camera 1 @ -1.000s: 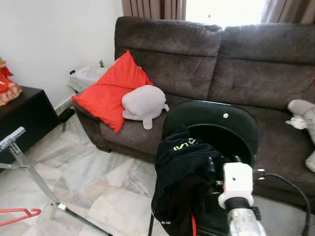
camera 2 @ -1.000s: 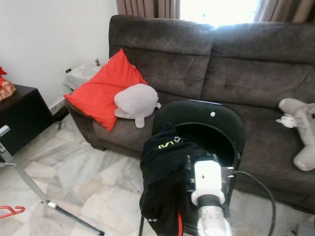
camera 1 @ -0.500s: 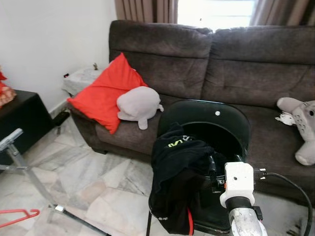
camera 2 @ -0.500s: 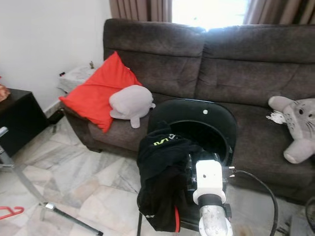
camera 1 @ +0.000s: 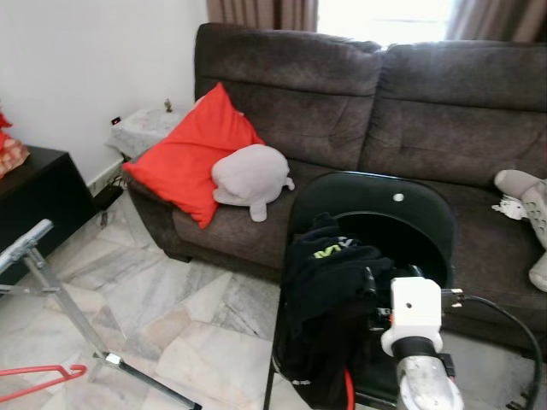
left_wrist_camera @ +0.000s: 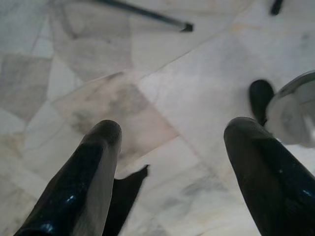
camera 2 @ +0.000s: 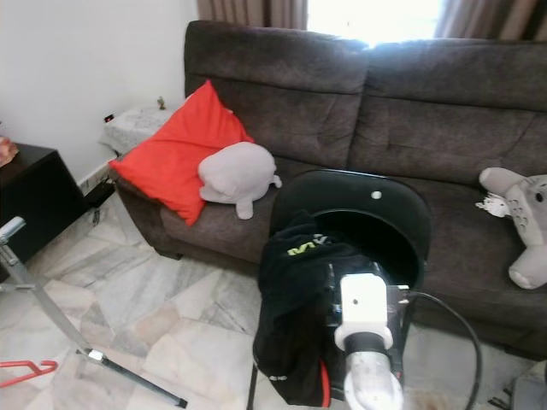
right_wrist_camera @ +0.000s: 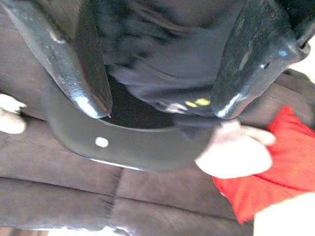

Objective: Hang hanger

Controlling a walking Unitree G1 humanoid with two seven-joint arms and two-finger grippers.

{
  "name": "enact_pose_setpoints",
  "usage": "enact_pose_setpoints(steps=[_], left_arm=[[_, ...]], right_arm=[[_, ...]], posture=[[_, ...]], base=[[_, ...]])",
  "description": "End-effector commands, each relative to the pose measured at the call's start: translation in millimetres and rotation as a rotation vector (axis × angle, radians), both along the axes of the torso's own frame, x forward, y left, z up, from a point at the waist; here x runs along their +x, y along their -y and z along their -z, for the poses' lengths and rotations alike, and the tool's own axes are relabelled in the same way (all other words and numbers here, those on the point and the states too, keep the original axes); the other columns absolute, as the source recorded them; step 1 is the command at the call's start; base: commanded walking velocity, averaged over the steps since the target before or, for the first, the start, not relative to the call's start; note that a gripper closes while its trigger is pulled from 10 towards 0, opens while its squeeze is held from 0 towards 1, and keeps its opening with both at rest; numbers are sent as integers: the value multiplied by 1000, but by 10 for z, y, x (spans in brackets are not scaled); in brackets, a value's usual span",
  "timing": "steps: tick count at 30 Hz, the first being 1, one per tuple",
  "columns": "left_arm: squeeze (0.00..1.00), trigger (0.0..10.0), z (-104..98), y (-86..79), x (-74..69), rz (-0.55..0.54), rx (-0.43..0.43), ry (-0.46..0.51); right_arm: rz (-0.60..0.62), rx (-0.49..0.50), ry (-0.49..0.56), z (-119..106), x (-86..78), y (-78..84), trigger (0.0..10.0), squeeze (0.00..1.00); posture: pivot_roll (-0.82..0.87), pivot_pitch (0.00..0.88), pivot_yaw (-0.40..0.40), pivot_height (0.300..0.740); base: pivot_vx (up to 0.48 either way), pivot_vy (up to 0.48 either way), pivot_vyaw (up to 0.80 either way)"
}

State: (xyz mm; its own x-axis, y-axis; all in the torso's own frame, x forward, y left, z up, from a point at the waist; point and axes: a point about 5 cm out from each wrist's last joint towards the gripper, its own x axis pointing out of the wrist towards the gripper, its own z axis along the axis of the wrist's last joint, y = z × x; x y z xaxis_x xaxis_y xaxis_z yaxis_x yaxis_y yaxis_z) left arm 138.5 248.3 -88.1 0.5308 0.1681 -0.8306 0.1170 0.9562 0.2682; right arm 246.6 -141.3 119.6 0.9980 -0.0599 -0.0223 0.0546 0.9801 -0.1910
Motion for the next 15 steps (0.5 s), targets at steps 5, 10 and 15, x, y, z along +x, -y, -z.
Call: enact_pose_setpoints(steps=[5, 10, 15], left_arm=[[0, 10000, -9, -3, 24, -6, -4, 5], [0, 10000, -11, -1, 29, -1, -8, 8], [0, 10000, -10, 4, 29, 5, -14, 5]], right_arm=[[12, -10, -13, 36, -4, 35, 10000, 0], [28, -14, -12, 42, 5, 56, 10000, 0], [46, -25, -24, 62, -6, 84, 10000, 0]], posture=[[2, 0, 83, 740], [2, 0, 84, 740], [1, 0, 84, 740]], base=[[0, 222, 0], [0, 0, 0], [0, 0, 0]])
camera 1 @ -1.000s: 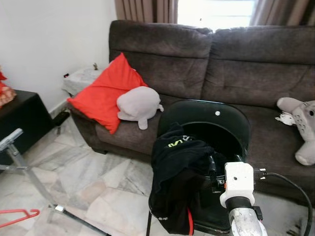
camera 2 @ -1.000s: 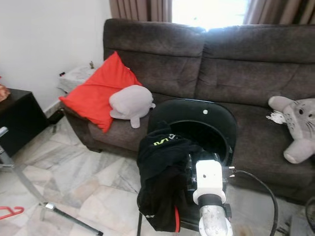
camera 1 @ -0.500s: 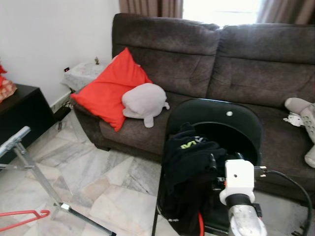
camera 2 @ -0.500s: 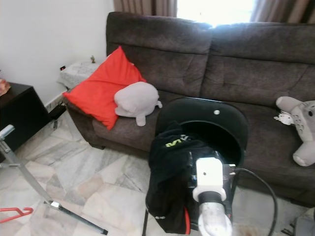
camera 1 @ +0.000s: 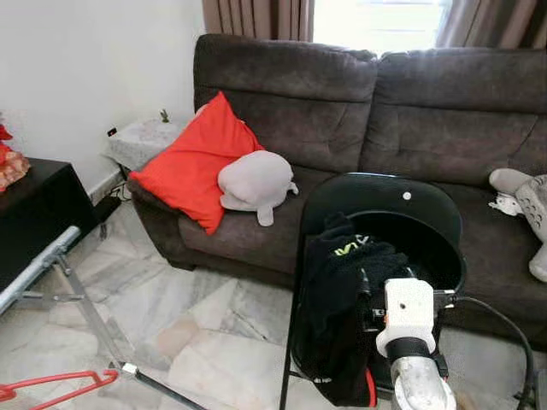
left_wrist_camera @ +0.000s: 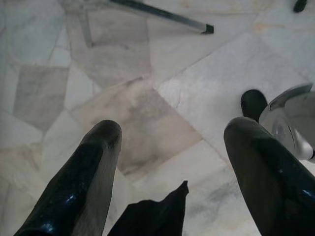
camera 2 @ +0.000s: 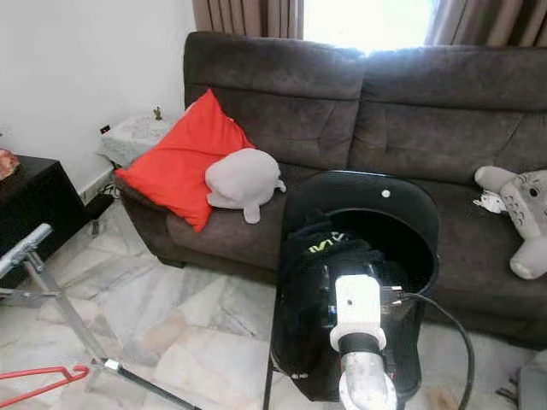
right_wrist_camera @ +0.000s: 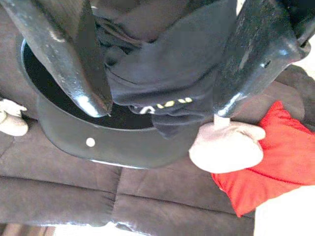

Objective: Hang hanger

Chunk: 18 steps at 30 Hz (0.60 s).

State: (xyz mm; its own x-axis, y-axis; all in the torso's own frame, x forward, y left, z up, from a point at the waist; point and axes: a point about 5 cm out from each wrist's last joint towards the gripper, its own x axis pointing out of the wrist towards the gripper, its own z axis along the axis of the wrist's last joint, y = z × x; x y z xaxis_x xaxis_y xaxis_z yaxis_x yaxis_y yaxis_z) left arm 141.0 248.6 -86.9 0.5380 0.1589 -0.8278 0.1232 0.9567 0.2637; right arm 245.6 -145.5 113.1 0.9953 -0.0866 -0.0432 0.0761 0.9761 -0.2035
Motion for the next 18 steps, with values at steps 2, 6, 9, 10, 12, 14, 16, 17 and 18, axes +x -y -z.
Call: enact_pose_setpoints(steps=[2, 6, 9, 10, 12, 14, 16, 17, 18], left_arm=[[0, 10000, 2, 12, 5, -5, -17, -1], [0, 10000, 3, 16, 6, -7, -26, -2], [0, 10000, 2, 15, 8, 5, -21, -7], [0, 10000, 2, 15, 10, 11, -18, -8], [0, 10000, 1, 15, 13, 17, -19, -9], [0, 10000, 1, 14, 11, 19, -20, -12], [0, 10000, 2, 13, 10, 19, -19, -13], [0, 10000, 2, 12, 9, 19, -19, -14], [0, 10000, 2, 12, 9, 19, -19, -14]], right_arm=[[36, -22, -16, 23, -1, 70, 10000, 0], [52, -32, -29, 48, 1, 96, 10000, 0], [50, -32, -26, 44, 5, 95, 10000, 0], [49, -32, -25, 43, 6, 94, 10000, 0], [46, -34, -23, 42, 11, 90, 10000, 0], [42, -37, -21, 41, 12, 80, 10000, 0], [40, -38, -20, 40, 12, 77, 10000, 0], [39, -40, -18, 38, 11, 73, 10000, 0], [37, -42, -17, 36, 11, 69, 10000, 0]], posture=[[2, 0, 83, 740], [3, 0, 82, 740], [3, 0, 82, 740], [4, 0, 82, 740], [4, 0, 82, 740], [4, 0, 83, 740], [4, 0, 83, 740], [4, 0, 83, 740], [4, 0, 83, 740]], base=[[0, 0, 0], [0, 0, 0], [0, 0, 0], [0, 0, 0], [152, 0, 0], [337, 0, 0], [337, 0, 0], [341, 0, 0], [345, 0, 0]])
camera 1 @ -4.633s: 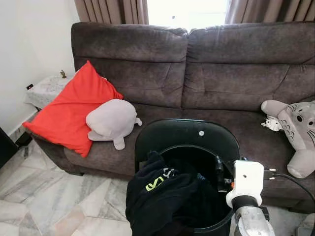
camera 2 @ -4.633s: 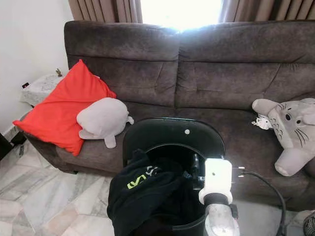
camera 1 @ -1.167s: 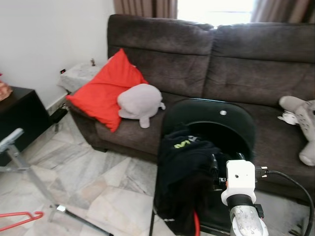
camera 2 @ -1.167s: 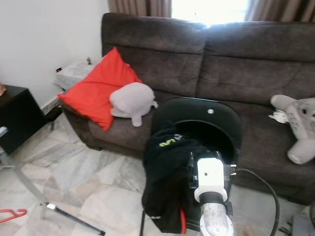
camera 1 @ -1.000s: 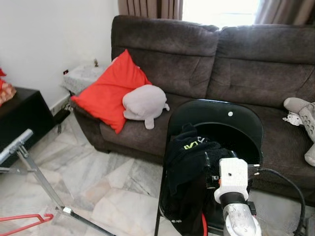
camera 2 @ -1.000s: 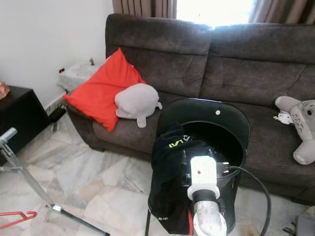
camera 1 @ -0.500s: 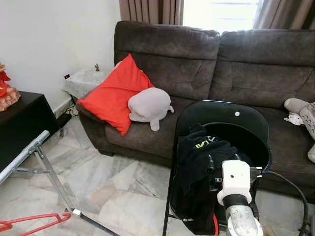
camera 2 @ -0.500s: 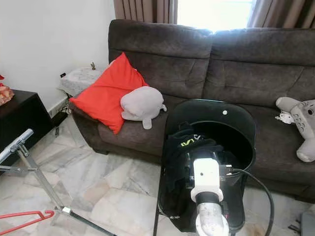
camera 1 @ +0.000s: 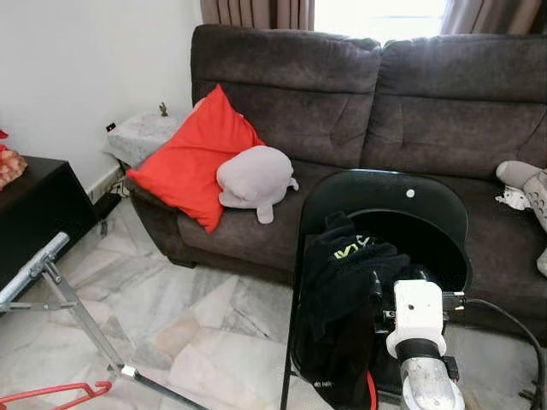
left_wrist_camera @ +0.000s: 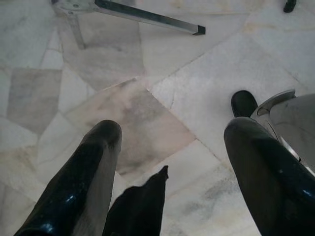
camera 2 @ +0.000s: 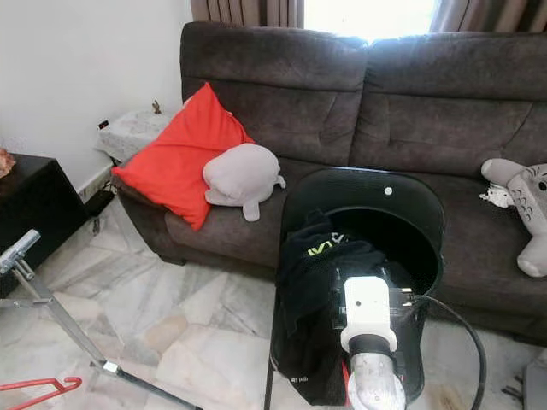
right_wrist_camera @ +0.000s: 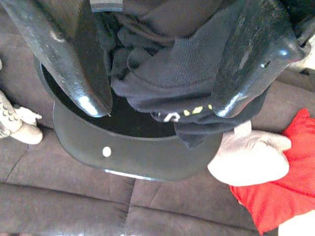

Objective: Hang hanger

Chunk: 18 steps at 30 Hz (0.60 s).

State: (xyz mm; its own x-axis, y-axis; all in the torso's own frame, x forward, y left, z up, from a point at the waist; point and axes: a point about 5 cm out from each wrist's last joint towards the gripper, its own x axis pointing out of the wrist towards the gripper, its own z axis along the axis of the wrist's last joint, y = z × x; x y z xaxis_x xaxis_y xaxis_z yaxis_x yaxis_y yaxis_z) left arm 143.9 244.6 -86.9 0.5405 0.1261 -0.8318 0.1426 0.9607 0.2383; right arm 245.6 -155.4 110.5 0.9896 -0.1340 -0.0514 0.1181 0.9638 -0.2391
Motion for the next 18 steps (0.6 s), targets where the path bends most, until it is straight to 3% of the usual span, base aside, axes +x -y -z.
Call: enact_pose_setpoints(steps=[1, 10, 15, 18], left_arm=[[0, 10000, 2, -29, -21, -1, 8, -14], [0, 10000, 4, -28, -23, 0, 8, -18], [0, 10000, 5, -26, -24, -4, 2, -17], [0, 10000, 5, -25, -25, -1, 3, -19]], right_arm=[[-12, -11, -4, 8, 12, -33, 10000, 0], [-14, -30, -8, 18, -2, -33, 10000, 0], [-25, -85, -5, 10, -13, -31, 10000, 0], [-26, -168, 2, -4, -72, -28, 10000, 0]], posture=[[4, 0, 83, 740], [3, 0, 82, 740], [0, 0, 79, 740], [-4, 0, 78, 740]], base=[[345, 0, 0], [335, 0, 0], [0, 0, 0], [0, 0, 0]])
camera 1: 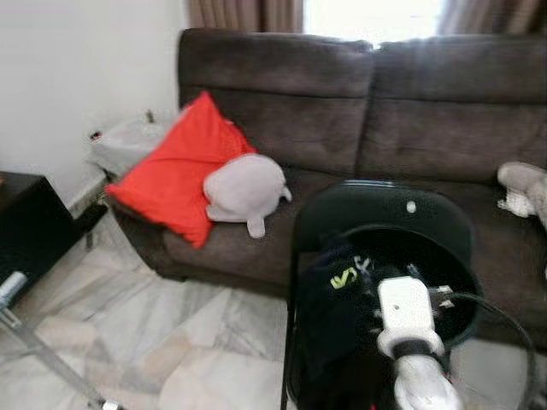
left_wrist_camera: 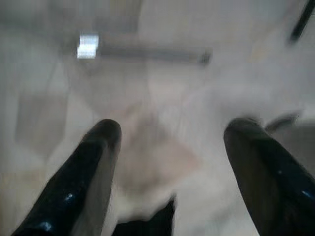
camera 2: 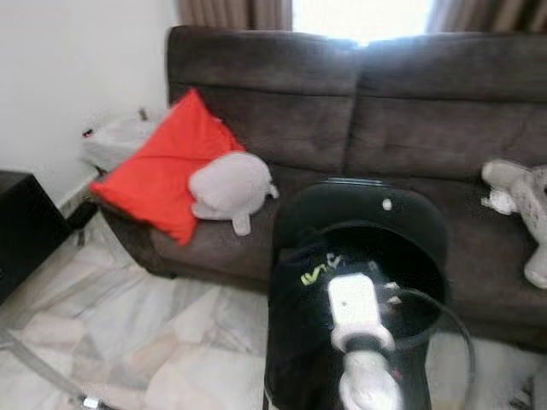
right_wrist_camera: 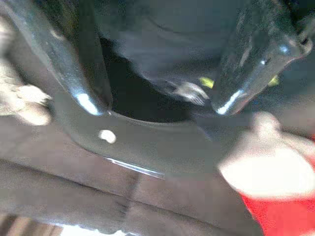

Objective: Hang hanger

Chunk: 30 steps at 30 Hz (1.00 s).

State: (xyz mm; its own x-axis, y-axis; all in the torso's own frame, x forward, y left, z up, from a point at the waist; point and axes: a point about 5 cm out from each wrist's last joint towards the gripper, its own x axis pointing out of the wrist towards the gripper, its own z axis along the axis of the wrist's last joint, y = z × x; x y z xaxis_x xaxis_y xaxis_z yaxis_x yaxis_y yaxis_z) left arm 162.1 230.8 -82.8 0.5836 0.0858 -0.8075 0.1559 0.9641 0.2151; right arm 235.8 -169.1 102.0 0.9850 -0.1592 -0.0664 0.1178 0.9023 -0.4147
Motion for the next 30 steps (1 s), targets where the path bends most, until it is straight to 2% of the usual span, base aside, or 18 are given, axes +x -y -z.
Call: enact_pose_setpoints(steps=[1, 2, 7, 10, 11, 12, 15, 16, 17, 18, 21, 22, 23, 24, 30], left_arm=[[0, 10000, 47, -162, -207, -27, 35, -68], [0, 10000, 48, -161, -207, -19, 36, -72], [0, 10000, 46, -158, -200, -9, 35, -75], [0, 10000, 41, -149, -177, 5, 37, -77], [0, 10000, 37, -141, -160, 12, 37, -75], [0, 10000, 37, -141, -160, 12, 37, -75], [0, 10000, 27, -127, -124, 23, 38, -69], [0, 10000, 24, -122, -111, 25, 38, -67], [0, 10000, 19, -117, -93, 27, 39, -65], [0, 10000, 10, -107, -61, 30, 41, -61], [0, 10000, 2, -100, -35, 30, 43, -57], [0, 10000, -5, -96, -14, 28, 44, -54], [0, 10000, -7, -94, -7, 27, 44, -53], [0, 10000, -10, -92, 5, 29, 47, -55], [0, 10000, -6, -97, 0, 22, 49, -66]], right_arm=[[-38, 1, 42, -92, 5, -157, 10000, 0], [-23, -47, 43, -99, -47, -126, 10000, 0], [-2, -130, 29, -102, -153, -69, 10000, 0], [-21, -252, 5, -112, -243, -31, 10000, 0], [-35, -338, -7, -117, -301, -2, 10000, 0], [-35, -338, -7, -117, -301, -2, 10000, 0], [-67, -450, -30, -117, -382, 30, 10000, 0], [-98, -498, -42, -108, -426, 25, 10000, 918], [-125, -531, -51, -103, -458, 22, 10000, 1000], [-196, -600, -81, -66, -494, 4, 10000, 1000], [-256, -666, -117, -9, -509, -10, 10000, 1000], [-295, -683, -158, 82, -511, 5, 10000, 620], [-305, -696, -169, 108, -509, 16, 10000, 0], [-323, -730, -179, 141, -493, 44, 10000, 0], [-318, -767, -221, 179, -433, 143, 10000, 0]], posture=[[-4, 0, 78, 740], [-18, 0, 81, 740], [-44, 0, 85, 740], [-59, 0, 85, 740], [-62, 0, 84, 740], [-62, 0, 84, 740], [-69, 0, 78, 740], [-70, 0, 73, 740], [-67, 0, 68, 740], [-62, 0, 61, 740], [-61, 0, 59, 740], [-65, 0, 59, 740], [-65, 0, 59, 740], [-64, 0, 59, 740], [-64, 0, 57, 740]], base=[[0, 0, 0], [0, 0, 0], [0, 0, 0], [0, 0, 0], [0, 0, 0], [0, 0, 0], [0, 0, 0], [0, 0, 0], [0, 0, 0], [0, 0, 0], [0, 0, 0], [0, 0, 0], [0, 0, 0], [0, 0, 0], [0, 0, 0]])
